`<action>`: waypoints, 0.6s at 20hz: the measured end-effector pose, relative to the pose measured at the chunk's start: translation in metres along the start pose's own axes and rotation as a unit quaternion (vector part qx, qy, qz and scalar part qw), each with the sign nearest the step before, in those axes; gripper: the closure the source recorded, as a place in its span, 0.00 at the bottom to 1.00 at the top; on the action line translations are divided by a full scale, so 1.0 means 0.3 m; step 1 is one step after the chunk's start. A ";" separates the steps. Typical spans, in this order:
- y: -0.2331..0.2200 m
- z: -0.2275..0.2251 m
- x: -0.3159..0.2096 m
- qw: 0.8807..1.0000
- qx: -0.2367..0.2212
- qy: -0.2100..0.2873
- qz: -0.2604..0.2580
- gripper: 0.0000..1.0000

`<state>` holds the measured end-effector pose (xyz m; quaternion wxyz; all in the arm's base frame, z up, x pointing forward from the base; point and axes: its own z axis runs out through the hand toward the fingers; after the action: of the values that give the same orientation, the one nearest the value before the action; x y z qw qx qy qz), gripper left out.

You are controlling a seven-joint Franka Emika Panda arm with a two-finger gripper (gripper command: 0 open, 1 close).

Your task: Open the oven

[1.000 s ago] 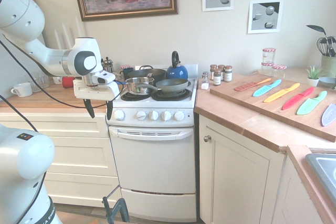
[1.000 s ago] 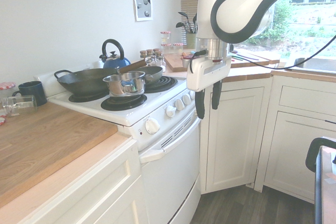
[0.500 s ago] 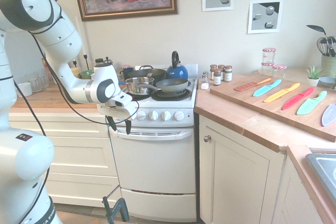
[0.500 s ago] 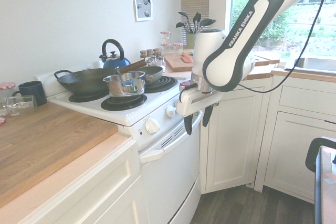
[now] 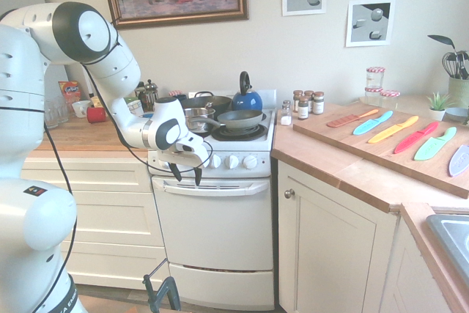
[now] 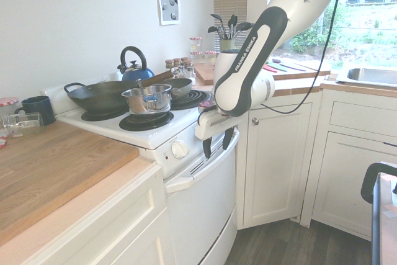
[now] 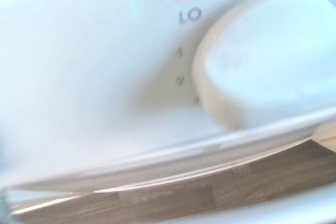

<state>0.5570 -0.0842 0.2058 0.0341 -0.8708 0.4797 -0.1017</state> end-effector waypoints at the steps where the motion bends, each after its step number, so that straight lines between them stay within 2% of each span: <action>1: -0.001 0.029 0.012 1.000 -0.003 -0.002 -0.001 0.00; 12: -0.011 0.095 0.039 1.000 0.000 -0.005 -0.027 0.00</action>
<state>0.5716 -0.0933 0.1802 0.0338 -0.8841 0.4555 -0.0984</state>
